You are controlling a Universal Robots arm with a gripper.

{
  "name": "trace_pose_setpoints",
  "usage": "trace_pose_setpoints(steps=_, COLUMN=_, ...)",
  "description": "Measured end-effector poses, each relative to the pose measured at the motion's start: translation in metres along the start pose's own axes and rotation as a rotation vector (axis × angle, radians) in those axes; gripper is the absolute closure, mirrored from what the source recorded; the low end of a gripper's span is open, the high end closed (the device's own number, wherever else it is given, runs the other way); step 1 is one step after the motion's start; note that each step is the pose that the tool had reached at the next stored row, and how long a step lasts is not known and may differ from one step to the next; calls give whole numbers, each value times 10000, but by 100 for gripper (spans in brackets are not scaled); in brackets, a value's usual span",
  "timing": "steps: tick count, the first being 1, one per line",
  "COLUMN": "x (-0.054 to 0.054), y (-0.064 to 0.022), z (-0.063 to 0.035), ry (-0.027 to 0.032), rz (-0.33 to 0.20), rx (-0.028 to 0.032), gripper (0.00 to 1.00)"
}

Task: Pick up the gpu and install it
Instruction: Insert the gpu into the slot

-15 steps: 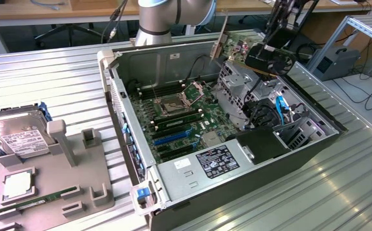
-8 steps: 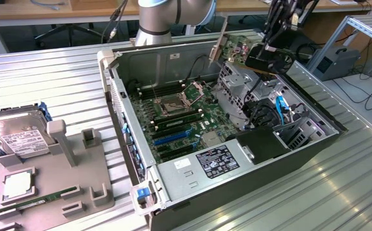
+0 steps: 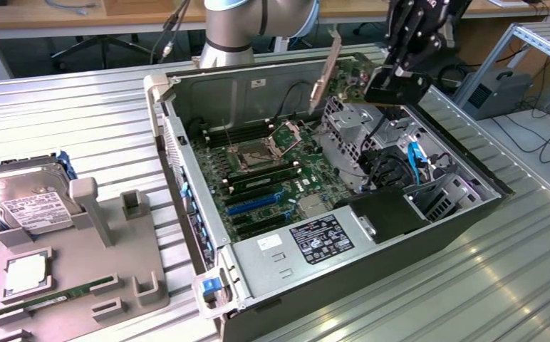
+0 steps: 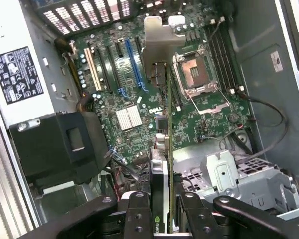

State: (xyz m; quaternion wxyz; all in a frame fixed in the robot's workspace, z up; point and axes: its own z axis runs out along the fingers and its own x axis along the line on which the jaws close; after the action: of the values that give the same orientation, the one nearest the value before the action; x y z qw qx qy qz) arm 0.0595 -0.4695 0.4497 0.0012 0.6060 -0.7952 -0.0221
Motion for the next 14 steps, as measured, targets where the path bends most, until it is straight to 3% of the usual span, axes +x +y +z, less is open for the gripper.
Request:
trace_pose_setpoints(steps=6, x=0, y=0, z=0, ry=89, rz=-2445, rx=-61, gripper=73)
trace_pose_setpoints(steps=10, x=1, y=4, z=6, ry=88, rz=-2550, rx=-56, gripper=73)
trace_pose_setpoints(steps=12, x=13, y=43, z=29, ry=41, rz=-2554, rx=56, gripper=73)
trace_pose_setpoints(steps=14, x=26, y=89, z=43, ry=-7, rz=-2557, rx=131, gripper=73)
